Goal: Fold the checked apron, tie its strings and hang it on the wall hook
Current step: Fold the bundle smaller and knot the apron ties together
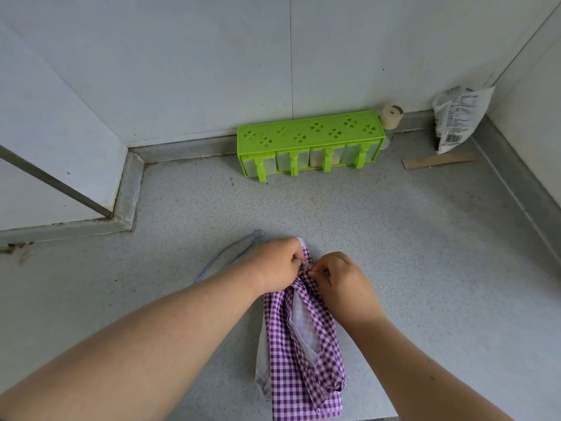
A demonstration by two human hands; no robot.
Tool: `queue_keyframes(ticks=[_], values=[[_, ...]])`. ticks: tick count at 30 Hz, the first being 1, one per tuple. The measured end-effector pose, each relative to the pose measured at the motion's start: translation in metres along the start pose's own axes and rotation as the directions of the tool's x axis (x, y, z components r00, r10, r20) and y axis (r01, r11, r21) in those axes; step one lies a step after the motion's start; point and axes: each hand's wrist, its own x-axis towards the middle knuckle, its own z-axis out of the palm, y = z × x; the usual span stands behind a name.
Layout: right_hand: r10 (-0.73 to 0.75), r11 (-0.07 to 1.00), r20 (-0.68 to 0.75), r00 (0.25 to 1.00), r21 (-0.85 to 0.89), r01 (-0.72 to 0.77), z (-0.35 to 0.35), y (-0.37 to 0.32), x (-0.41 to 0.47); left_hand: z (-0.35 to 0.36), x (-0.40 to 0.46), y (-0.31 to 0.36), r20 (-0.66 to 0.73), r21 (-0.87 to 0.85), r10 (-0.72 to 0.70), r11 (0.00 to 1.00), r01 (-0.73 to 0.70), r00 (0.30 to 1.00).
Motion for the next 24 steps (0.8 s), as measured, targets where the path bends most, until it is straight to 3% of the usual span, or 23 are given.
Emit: queue_keyframes(ticks=[11,15,17,19,22,24], values=[[0.058,0.996,0.145,0.988,-0.078,-0.048,-0.012,-0.001,0.0,0.008,-0.003,-0.009,-0.067,-0.073,-0.057,0.996,0.052,0.996],[-0.005,0.992,0.085,0.996,-0.128,0.016,-0.022,-0.003,-0.008,0.007,-0.011,-0.01,-0.023,-0.083,-0.01,0.996,0.008,1.0],[-0.149,0.964,0.075,0.986,-0.209,0.162,-0.023,-0.003,-0.016,0.007,-0.018,-0.011,-0.074,0.019,0.082,0.997,-0.081,0.994],[-0.263,0.911,0.16,0.951,-0.284,0.3,-0.021,-0.004,-0.022,0.006,-0.028,-0.009,-0.134,0.187,0.264,0.953,-0.237,0.955],[-0.26,0.884,0.306,0.916,-0.306,0.354,-0.015,-0.006,-0.027,0.006,-0.04,-0.005,-0.04,0.435,0.471,0.802,-0.409,0.881],[-0.214,0.897,0.359,0.909,-0.295,0.328,-0.014,-0.006,-0.027,0.007,-0.043,-0.005,0.026,0.495,0.468,0.762,-0.419,0.883]])
